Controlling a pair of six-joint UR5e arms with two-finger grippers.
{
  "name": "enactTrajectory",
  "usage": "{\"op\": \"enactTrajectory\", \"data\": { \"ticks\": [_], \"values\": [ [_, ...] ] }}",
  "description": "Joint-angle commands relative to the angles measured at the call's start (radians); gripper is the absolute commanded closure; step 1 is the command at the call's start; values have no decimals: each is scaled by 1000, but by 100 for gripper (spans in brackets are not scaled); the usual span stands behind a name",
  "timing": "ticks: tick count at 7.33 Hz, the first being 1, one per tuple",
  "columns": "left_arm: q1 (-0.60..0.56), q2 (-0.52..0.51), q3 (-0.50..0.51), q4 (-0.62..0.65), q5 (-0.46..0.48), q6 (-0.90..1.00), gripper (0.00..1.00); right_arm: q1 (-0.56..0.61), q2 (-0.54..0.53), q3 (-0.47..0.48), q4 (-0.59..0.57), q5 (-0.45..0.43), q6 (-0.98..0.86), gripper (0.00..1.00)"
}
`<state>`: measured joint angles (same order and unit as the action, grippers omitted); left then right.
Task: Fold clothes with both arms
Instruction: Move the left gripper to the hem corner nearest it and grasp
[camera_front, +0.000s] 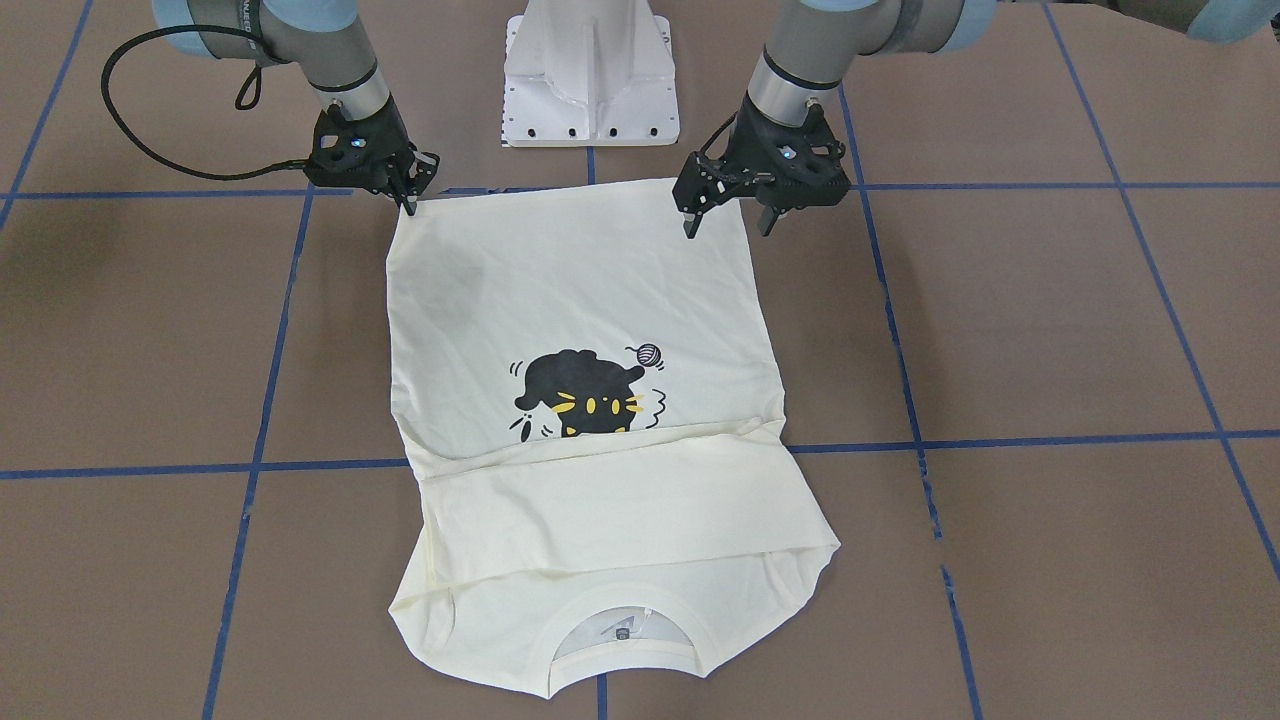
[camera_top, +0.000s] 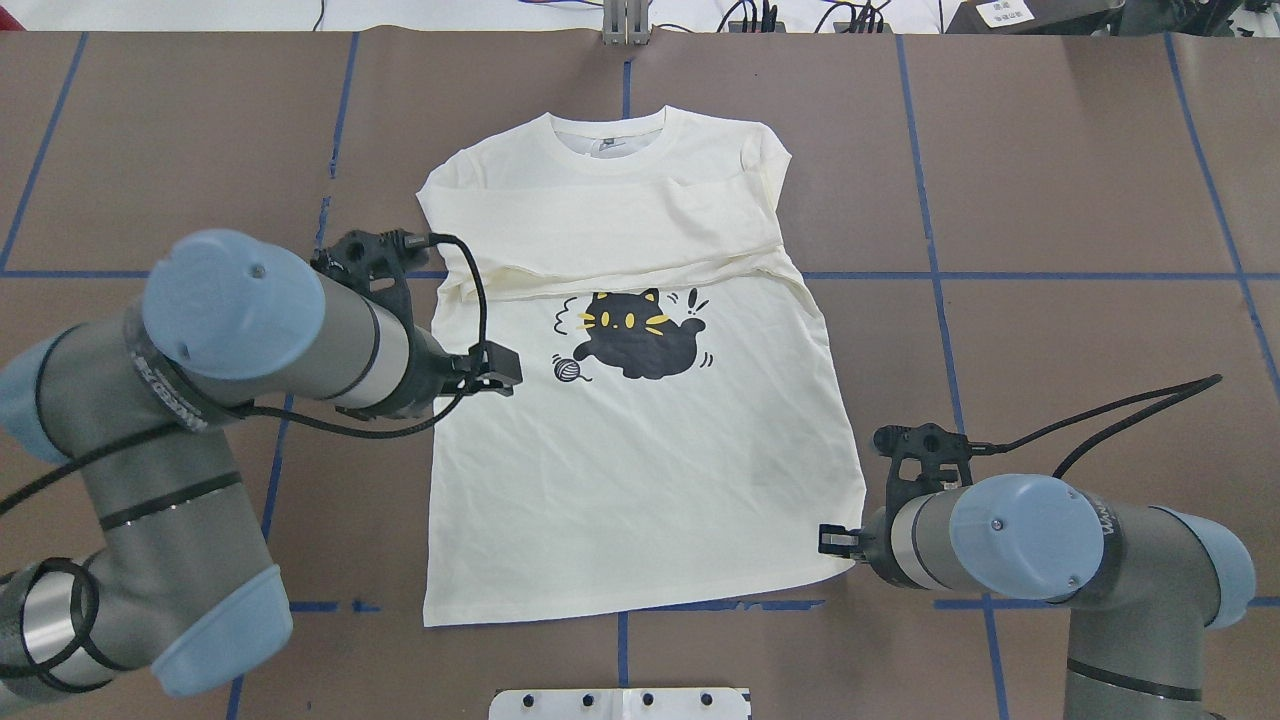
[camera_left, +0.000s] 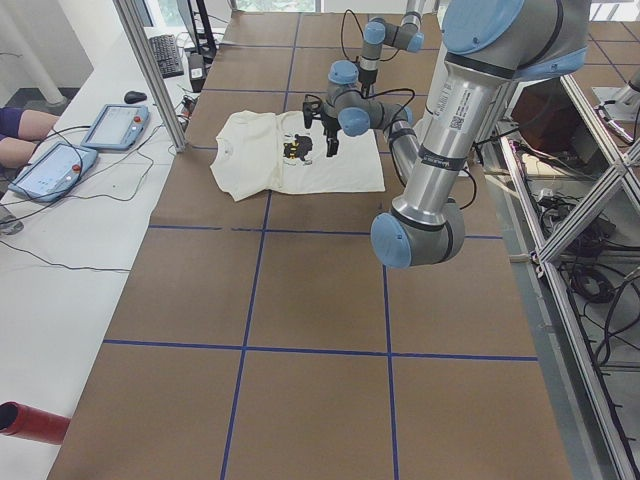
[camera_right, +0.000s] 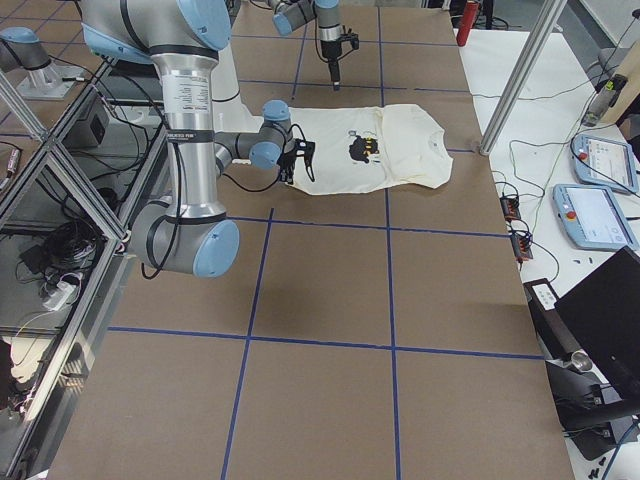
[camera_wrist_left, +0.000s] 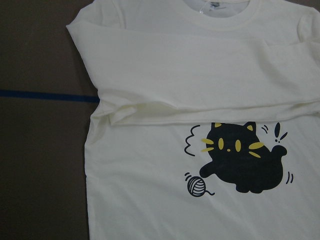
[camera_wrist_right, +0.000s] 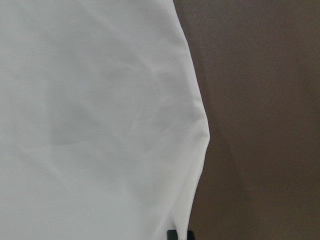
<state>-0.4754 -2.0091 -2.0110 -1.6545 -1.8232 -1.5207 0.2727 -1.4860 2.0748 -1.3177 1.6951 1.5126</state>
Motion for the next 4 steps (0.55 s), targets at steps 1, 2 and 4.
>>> {"op": "enactTrajectory", "data": {
  "ticks": [1,2,4],
  "values": [
    [202,59,-3,2,122,-252,1,8,4,27,0,1,0,100],
    [252,96,-2,2,127,-277,1,11,4,27,0,3,0,100],
    [300,131,0,1,131,-319,1,14,13,34,0,6,0,100]
  ]
}}
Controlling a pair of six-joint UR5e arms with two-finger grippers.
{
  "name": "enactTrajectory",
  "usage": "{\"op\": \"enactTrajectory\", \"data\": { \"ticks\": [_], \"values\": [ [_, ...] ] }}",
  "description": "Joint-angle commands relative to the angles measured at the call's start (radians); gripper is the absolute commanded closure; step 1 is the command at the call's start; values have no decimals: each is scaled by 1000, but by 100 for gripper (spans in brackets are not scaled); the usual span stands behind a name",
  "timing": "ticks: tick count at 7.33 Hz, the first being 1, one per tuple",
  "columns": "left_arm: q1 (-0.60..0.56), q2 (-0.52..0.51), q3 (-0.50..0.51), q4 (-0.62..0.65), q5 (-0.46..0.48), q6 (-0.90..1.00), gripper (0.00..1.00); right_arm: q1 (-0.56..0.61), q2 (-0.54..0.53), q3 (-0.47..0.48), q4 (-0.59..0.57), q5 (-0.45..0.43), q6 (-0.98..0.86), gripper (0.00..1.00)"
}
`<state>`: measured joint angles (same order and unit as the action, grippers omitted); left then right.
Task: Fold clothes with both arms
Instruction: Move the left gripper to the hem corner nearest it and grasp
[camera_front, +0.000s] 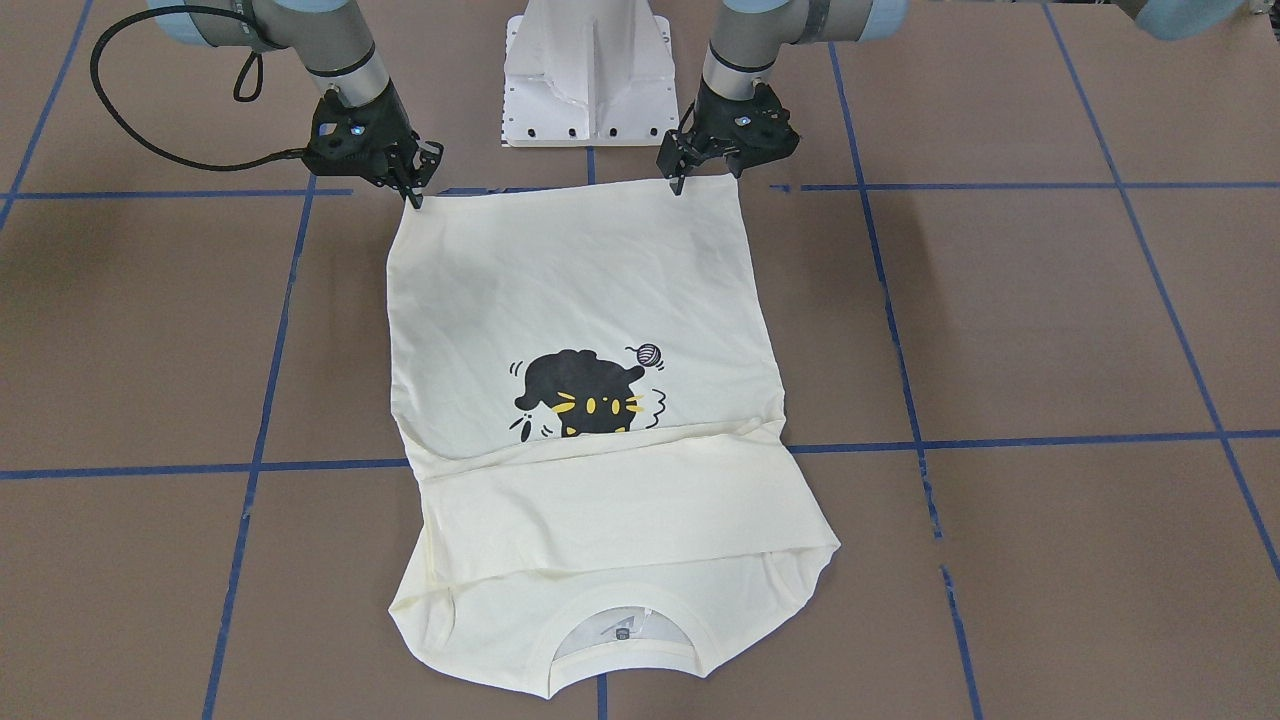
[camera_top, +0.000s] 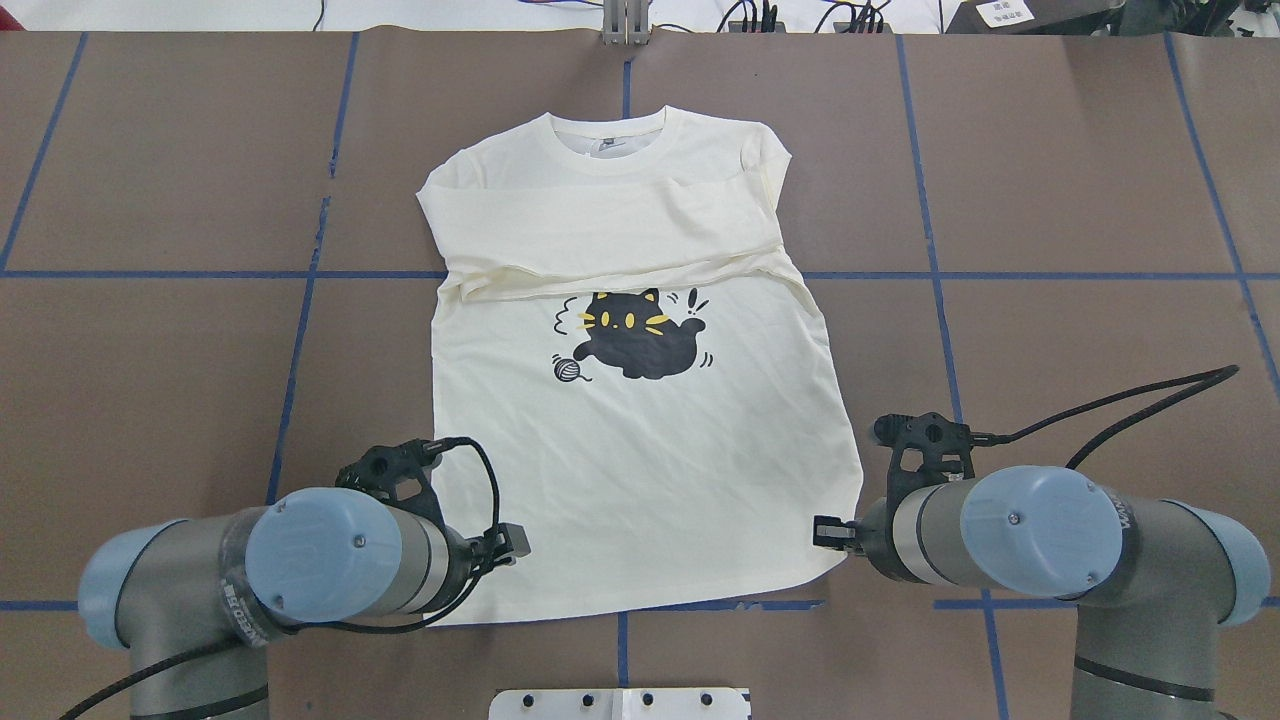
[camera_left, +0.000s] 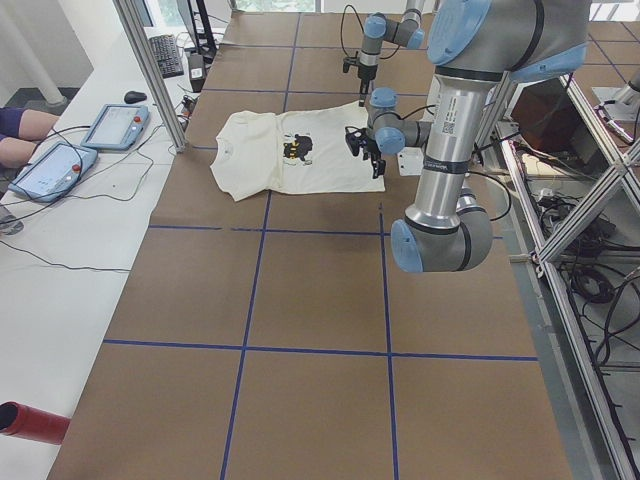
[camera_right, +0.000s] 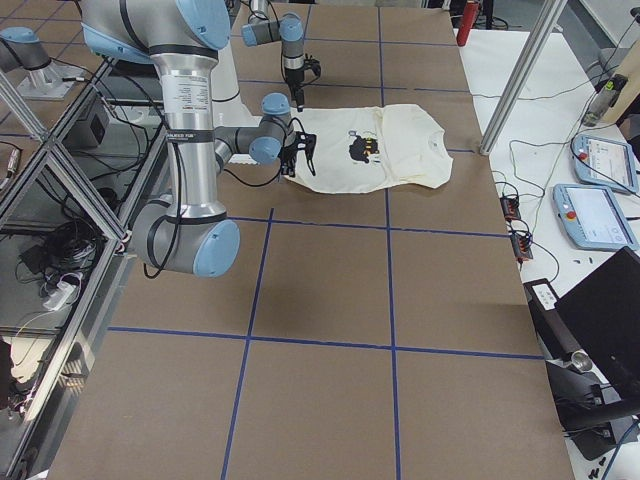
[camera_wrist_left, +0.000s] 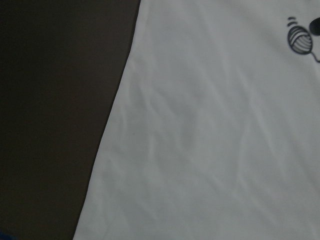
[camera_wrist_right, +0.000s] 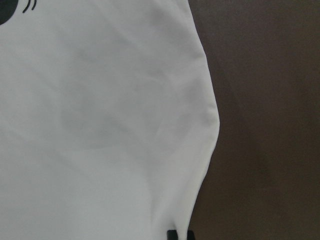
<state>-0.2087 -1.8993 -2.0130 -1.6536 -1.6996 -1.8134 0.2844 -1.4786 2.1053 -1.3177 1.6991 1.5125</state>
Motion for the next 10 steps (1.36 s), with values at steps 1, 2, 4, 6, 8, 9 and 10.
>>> {"op": "enactTrajectory", "data": {
  "ticks": [1,2,4,6,8,9,10],
  "values": [
    [43,29,5,2,33,-29,1,2,6,4,0,2,-2,100],
    [46,29,7,2,38,-30,2,4,6,4,0,2,0,100],
    [46,26,31,3,41,-26,3,7,6,4,0,2,-2,100],
    [43,26,53,5,70,-26,6,9,9,4,0,2,-2,100],
    [41,29,50,5,71,-26,18,13,9,4,0,8,-2,100],
    [41,29,46,5,69,-26,21,15,9,4,0,11,-2,100],
    [41,29,42,6,67,-26,25,18,9,5,0,16,-2,100]
  ]
}}
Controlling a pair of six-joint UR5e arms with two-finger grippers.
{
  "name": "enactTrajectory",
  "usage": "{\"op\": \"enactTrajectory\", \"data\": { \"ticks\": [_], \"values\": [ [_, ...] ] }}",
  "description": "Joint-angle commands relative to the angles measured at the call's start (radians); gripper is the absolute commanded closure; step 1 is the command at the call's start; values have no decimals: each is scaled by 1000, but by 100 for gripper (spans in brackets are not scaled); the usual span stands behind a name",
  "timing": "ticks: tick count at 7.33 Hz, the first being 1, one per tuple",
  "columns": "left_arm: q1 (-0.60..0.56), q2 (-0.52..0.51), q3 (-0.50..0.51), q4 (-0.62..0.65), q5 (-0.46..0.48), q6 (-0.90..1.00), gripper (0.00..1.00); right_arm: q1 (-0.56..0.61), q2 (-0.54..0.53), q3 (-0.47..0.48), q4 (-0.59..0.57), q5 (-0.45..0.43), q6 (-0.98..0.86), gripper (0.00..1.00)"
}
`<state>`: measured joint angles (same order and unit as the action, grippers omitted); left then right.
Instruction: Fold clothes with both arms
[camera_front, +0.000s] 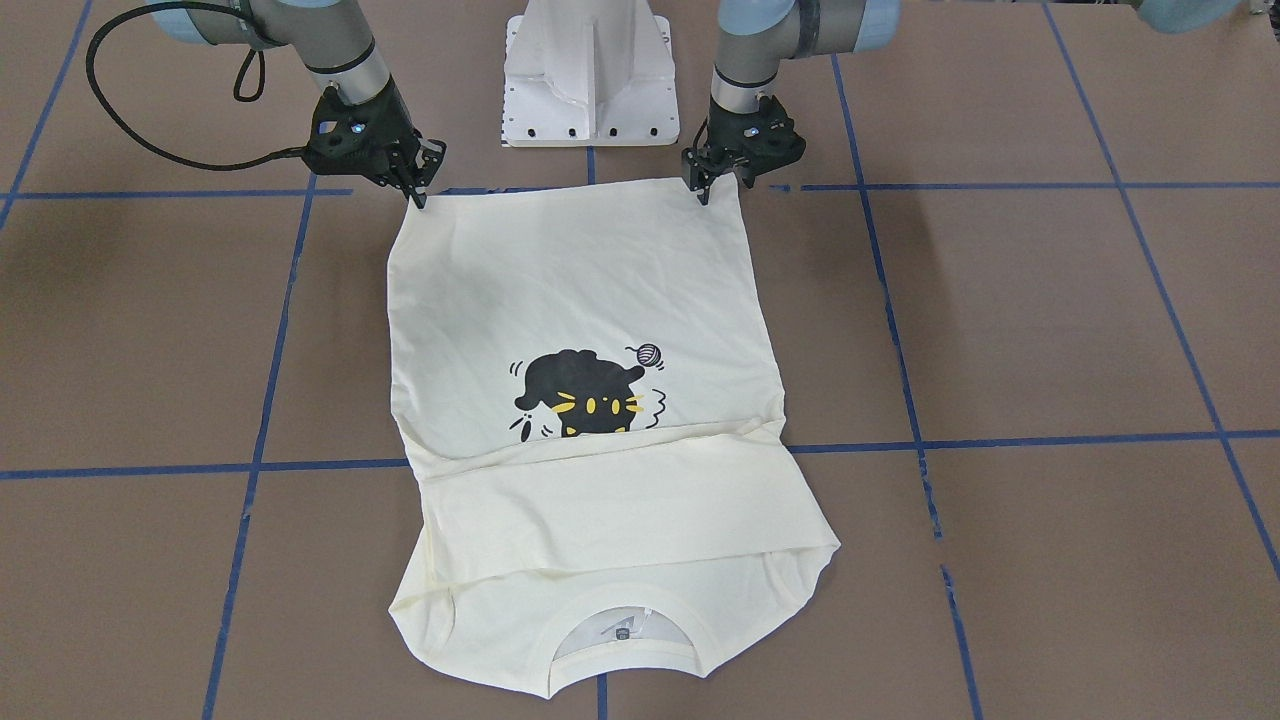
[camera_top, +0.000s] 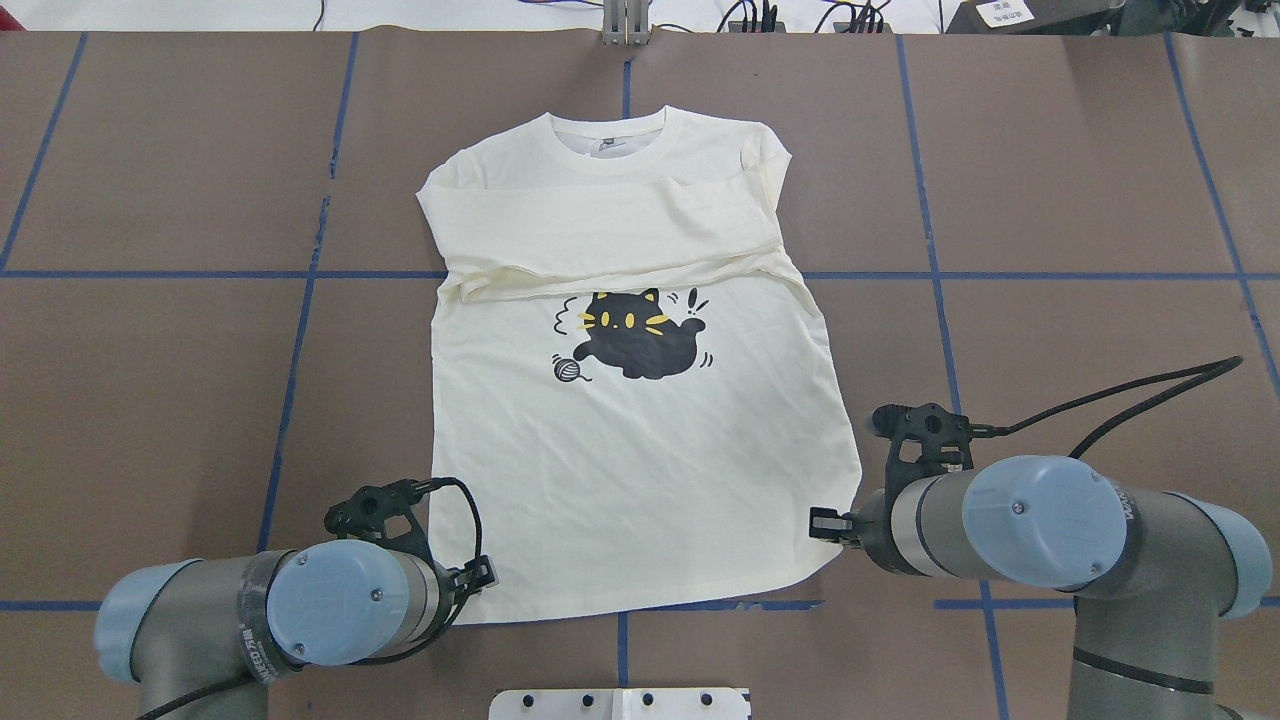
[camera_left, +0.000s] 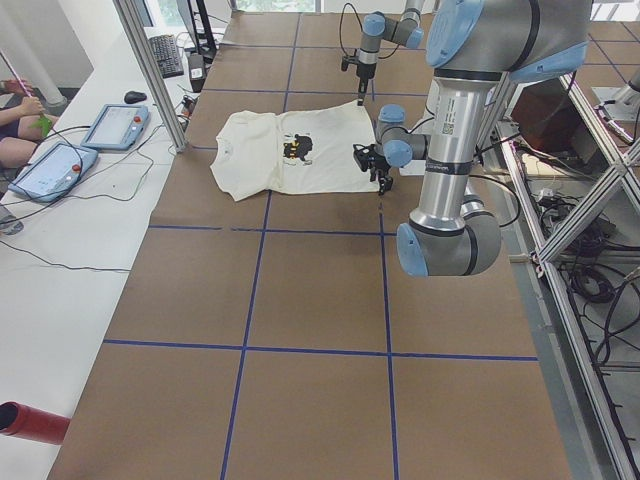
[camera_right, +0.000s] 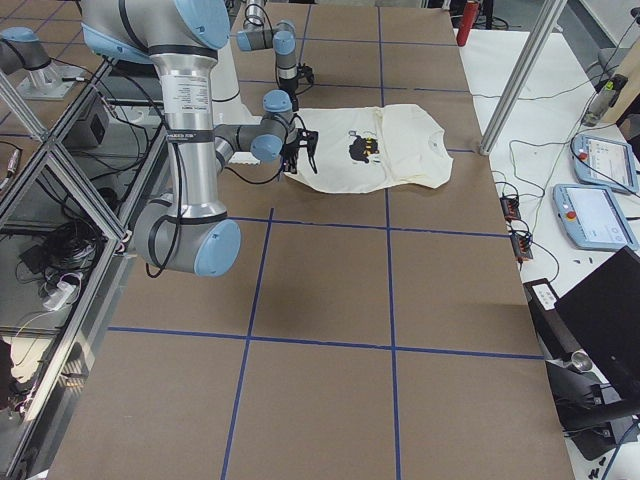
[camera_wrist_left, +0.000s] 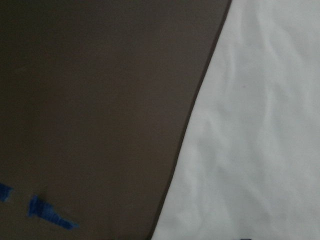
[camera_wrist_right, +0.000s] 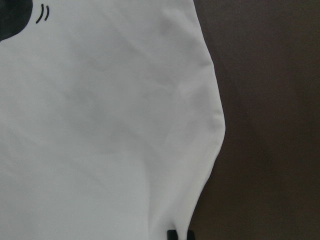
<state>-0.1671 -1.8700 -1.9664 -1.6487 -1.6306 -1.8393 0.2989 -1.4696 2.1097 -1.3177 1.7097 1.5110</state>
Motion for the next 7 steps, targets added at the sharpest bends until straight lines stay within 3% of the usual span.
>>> {"op": "enactTrajectory", "data": {
  "ticks": [1,4,7],
  "values": [
    [-2,2,-6,1,-3,0,26,11,-1,4,0,21,0,100],
    [0,6,-9,1,-3,0,29,17,-1,4,0,24,0,100],
    [0,3,-12,3,-6,-3,48,20,-1,4,0,24,0,100]
  ]
}}
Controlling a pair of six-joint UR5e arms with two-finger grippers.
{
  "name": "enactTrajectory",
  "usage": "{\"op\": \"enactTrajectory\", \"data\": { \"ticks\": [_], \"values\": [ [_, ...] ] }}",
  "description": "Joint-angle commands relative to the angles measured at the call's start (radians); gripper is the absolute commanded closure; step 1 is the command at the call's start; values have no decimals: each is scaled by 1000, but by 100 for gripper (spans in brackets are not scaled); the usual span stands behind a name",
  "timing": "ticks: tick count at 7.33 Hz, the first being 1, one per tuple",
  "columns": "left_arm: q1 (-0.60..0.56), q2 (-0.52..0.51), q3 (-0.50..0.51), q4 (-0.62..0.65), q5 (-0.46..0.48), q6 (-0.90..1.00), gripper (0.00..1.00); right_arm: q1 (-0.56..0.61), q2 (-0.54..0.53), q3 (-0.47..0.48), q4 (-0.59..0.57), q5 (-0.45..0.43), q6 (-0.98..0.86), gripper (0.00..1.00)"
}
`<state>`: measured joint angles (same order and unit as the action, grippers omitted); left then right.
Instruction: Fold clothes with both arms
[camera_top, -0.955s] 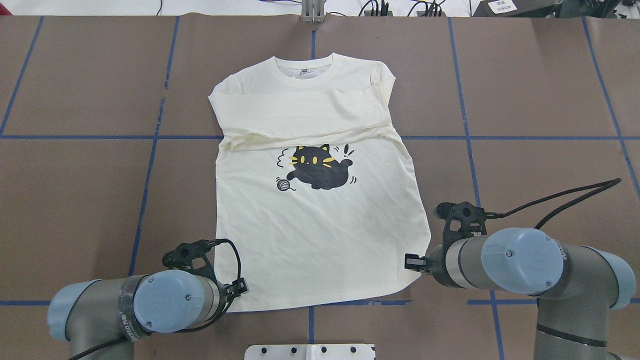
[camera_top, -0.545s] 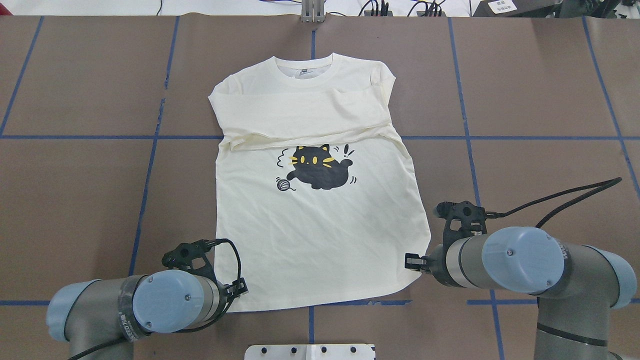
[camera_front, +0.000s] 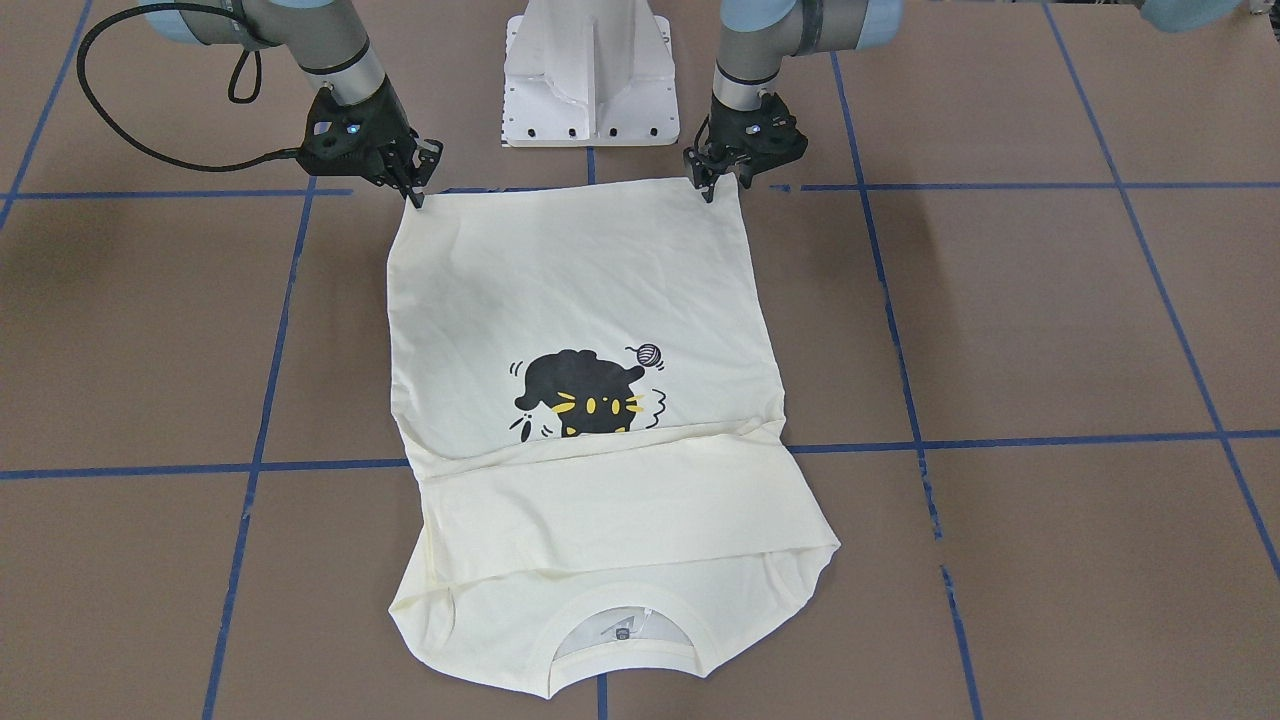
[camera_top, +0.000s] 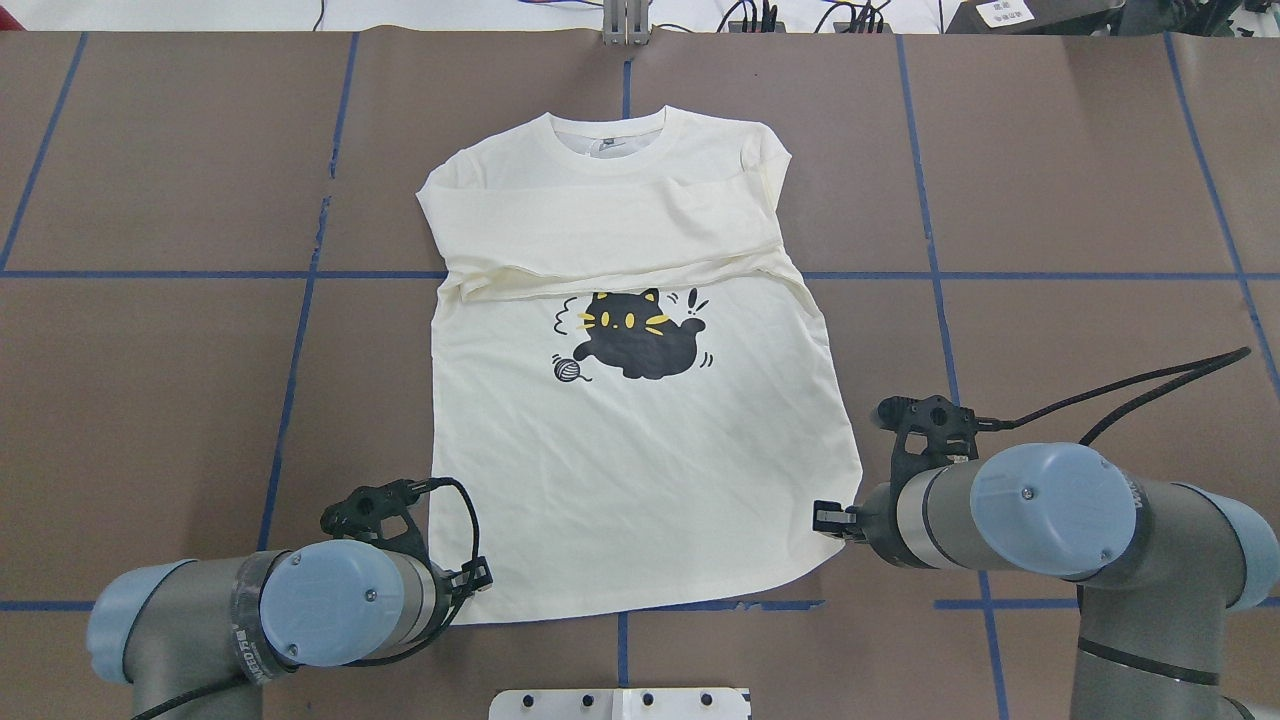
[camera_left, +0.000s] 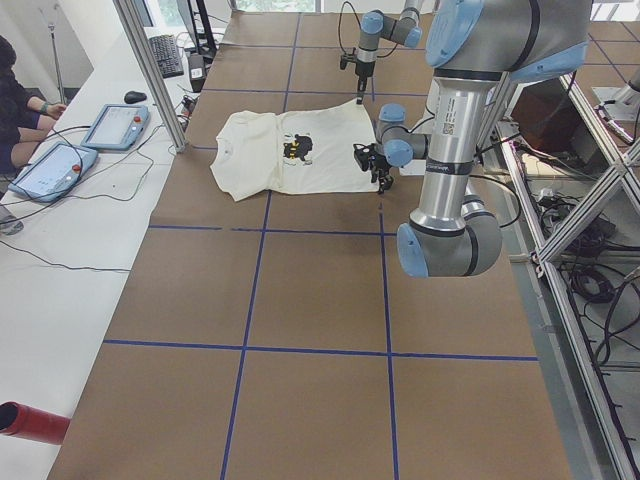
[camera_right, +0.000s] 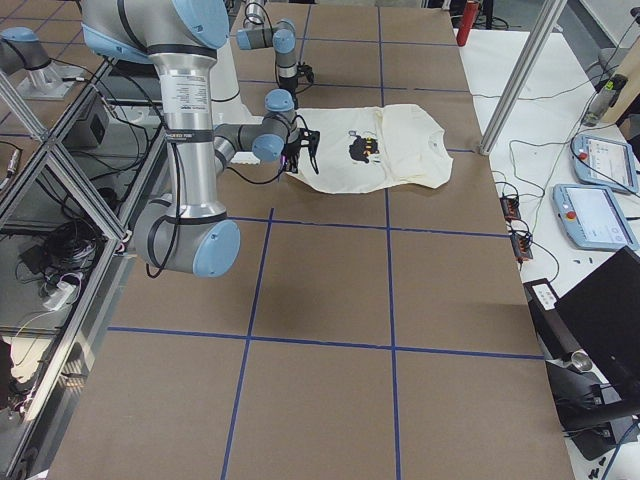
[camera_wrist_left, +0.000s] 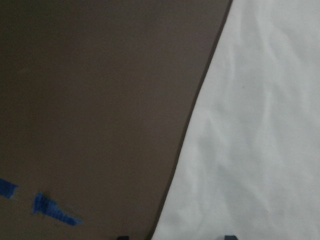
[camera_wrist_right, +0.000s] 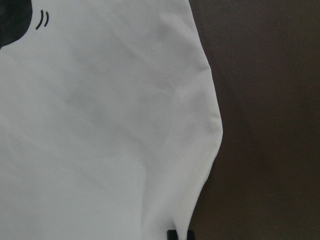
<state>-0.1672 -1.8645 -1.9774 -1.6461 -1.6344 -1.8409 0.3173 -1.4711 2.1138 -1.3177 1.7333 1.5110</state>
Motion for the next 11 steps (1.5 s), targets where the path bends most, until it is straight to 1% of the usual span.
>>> {"op": "enactTrajectory", "data": {
  "ticks": [1,2,3,5,6,7,8,9,11],
  "values": [
    [0,-2,-7,2,-2,-1,57,2,0,0,0,2,0,100],
    [0,-1,-9,2,-2,-1,64,2,0,0,0,2,0,100],
    [2,-2,-11,3,-2,0,69,2,-2,0,0,3,0,100],
    [3,-1,-11,3,-2,0,69,3,-2,0,0,3,0,100],
    [3,-2,-11,3,-2,0,71,3,-2,0,0,3,0,100],
    [2,-1,-15,3,1,-1,90,6,-2,0,0,8,0,100],
    [2,-2,-29,6,2,-1,96,9,0,3,0,21,0,100],
    [2,1,-67,40,2,6,100,11,0,6,0,35,-3,100],
    [5,-2,-174,171,-1,15,100,12,-18,43,0,58,-5,100]
  ]
}}
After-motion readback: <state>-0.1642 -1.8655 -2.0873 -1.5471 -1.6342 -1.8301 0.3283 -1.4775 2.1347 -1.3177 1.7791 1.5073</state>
